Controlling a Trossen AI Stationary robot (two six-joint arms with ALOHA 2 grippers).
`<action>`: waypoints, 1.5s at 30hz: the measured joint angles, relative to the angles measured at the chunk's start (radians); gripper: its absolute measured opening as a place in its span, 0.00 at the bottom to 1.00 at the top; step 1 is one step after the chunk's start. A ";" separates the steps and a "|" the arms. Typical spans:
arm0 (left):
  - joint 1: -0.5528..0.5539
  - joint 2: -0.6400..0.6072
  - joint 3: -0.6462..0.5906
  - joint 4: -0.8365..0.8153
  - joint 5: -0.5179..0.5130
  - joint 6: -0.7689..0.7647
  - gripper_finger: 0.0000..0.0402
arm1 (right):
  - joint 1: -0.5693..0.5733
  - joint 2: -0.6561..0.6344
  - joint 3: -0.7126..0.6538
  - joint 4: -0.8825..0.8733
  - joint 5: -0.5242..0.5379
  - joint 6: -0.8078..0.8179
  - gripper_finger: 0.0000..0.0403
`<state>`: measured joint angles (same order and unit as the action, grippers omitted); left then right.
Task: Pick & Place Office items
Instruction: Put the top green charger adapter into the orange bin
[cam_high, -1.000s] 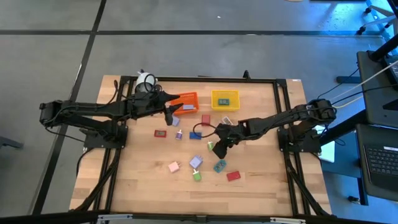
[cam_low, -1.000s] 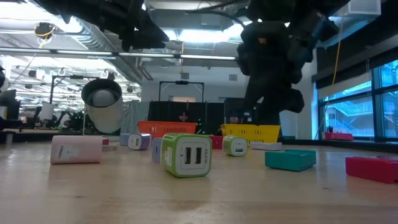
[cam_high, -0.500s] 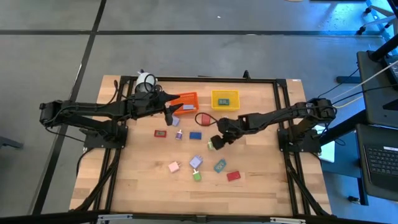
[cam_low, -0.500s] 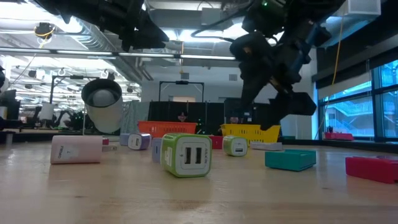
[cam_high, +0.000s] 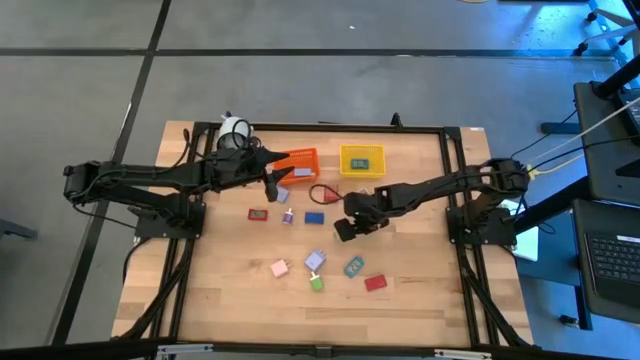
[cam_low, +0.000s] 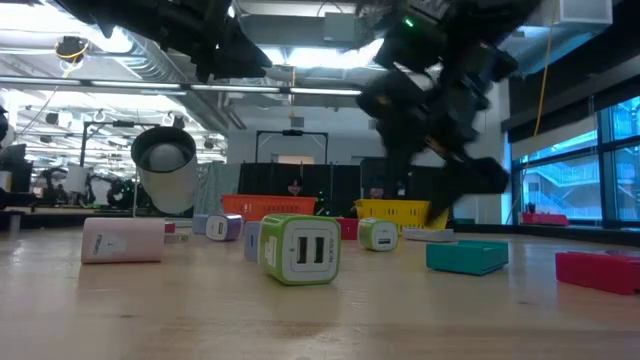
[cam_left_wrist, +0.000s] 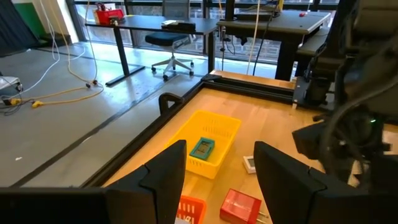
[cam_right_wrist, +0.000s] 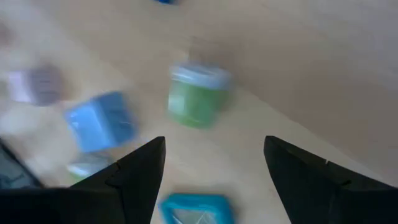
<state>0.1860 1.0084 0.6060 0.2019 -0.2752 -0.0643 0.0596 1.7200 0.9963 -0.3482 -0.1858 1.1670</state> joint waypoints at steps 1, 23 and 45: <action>0.000 0.000 0.000 -0.005 0.000 0.000 0.46 | 0.003 0.005 0.031 -0.028 0.017 -0.020 0.69; -0.002 0.000 0.000 -0.037 0.006 -0.001 0.46 | 0.000 0.111 0.205 -0.234 0.021 -0.021 0.69; -0.002 0.000 0.000 -0.044 0.007 -0.019 0.46 | -0.032 0.167 0.225 -0.168 0.017 -0.040 0.67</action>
<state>0.1841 1.0081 0.6060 0.1581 -0.2680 -0.0834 0.0272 1.8870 1.2210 -0.5165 -0.1683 1.1275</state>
